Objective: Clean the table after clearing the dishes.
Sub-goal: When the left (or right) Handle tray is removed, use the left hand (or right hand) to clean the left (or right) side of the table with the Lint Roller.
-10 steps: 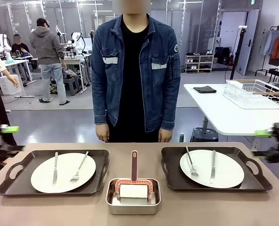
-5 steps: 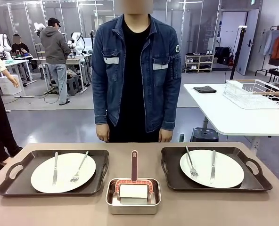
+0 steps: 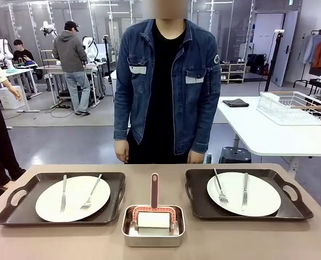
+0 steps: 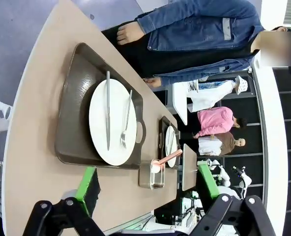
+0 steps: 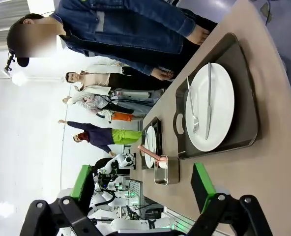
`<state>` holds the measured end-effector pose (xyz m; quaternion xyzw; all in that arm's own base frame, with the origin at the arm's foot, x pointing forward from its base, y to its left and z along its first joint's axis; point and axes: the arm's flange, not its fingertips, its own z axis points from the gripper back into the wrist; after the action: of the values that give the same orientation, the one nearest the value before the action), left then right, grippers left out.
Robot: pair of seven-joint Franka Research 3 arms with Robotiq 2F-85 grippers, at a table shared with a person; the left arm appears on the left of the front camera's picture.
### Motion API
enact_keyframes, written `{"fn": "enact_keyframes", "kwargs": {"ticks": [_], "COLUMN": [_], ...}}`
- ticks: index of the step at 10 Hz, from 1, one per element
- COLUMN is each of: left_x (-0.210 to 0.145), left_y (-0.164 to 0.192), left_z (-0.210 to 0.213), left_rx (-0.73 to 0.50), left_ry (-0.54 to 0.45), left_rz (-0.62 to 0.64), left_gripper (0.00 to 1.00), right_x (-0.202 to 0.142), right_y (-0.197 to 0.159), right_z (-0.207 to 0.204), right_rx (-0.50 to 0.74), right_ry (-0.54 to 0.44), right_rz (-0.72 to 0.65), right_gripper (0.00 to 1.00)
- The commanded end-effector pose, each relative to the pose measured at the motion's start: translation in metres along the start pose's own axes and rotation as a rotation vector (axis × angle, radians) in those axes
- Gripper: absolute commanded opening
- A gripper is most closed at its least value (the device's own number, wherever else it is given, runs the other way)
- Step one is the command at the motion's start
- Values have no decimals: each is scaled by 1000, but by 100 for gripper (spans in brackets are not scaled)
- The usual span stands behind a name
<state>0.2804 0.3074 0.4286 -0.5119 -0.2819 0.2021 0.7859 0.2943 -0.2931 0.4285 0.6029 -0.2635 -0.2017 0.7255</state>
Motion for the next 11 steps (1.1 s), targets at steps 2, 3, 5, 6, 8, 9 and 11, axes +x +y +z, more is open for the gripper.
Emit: {"fn": "enact_keyframes", "kwargs": {"ticks": [2,3,5,6,8,9,11], "left_x": [-1,-1,-1,-1,-1,-1,-1], "left_y": [3,3,3,3,3,3,3], "left_z": [3,3,3,3,3,3,3], "left_rx": [-24,-24,-24,-24,-24,-24,-24], "left_ry": [-3,-3,-3,-3,-3,-3,-3], "left_rz": [-20,-20,-20,-20,-20,-20,-20], "left_gripper": [100,100,100,100,100,100,100], "right_x": [0,0,0,0,0,0,0], "right_y": [2,2,2,2,2,2,2], "right_z": [0,0,0,0,0,0,0], "right_rx": [12,12,12,12,12,12,12], "right_ry": [7,7,7,7,7,7,7], "right_rz": [14,14,14,14,14,14,14], "right_gripper": [100,100,100,100,100,100,100]}}
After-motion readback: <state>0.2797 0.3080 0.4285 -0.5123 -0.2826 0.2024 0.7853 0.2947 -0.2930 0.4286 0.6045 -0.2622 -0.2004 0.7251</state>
